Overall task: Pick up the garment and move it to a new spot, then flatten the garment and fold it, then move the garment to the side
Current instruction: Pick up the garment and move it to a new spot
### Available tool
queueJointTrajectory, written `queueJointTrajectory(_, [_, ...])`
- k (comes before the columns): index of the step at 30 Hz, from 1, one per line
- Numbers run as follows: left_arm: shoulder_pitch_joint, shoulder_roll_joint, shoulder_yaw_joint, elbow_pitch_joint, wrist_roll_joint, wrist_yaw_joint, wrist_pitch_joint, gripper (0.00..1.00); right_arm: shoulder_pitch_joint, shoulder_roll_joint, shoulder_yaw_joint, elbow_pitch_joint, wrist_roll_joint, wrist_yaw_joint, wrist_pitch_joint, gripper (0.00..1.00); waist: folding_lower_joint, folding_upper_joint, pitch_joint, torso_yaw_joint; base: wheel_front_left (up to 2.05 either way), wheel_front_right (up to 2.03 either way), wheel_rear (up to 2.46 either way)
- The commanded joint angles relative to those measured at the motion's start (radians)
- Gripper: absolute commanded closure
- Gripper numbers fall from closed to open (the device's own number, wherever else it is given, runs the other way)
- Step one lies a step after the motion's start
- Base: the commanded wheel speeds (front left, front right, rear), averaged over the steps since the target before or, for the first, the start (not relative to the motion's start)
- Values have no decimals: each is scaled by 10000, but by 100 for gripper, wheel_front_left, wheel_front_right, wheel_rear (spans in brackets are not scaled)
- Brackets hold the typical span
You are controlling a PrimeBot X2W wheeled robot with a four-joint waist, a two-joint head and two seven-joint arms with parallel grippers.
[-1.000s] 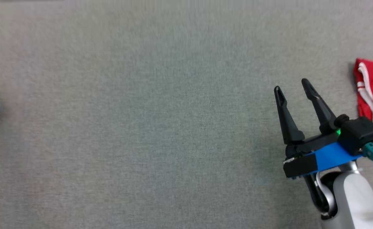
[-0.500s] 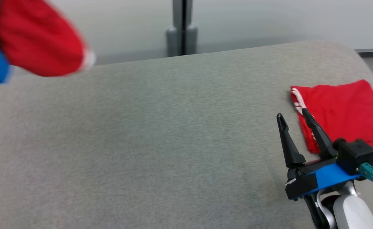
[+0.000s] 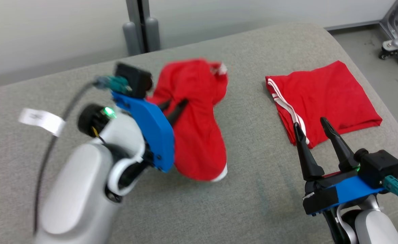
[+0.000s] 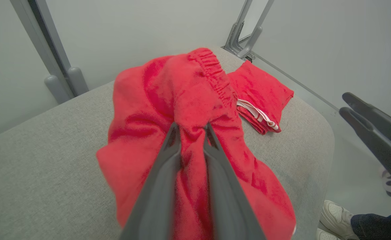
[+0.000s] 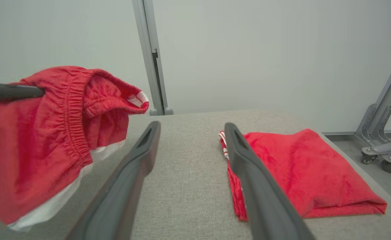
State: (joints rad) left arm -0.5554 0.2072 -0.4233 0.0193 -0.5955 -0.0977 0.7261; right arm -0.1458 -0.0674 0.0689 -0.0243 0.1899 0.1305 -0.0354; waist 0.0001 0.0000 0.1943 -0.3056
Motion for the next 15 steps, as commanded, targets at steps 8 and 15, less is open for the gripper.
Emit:
queueJointTrajectory(8, [608, -511, -633, 2902, 1005, 52, -2127, 0, -358, 83, 153, 114, 95, 6, -141, 0, -1, 0, 410, -168, 0, 0, 0])
queueJointTrajectory(15, [607, -796, -554, 4052, 994, -98, -4170, 0, -327, 16, 31, 181, 15, 6, -64, 0, -1, 0, 253, 332, 0, 0, 0])
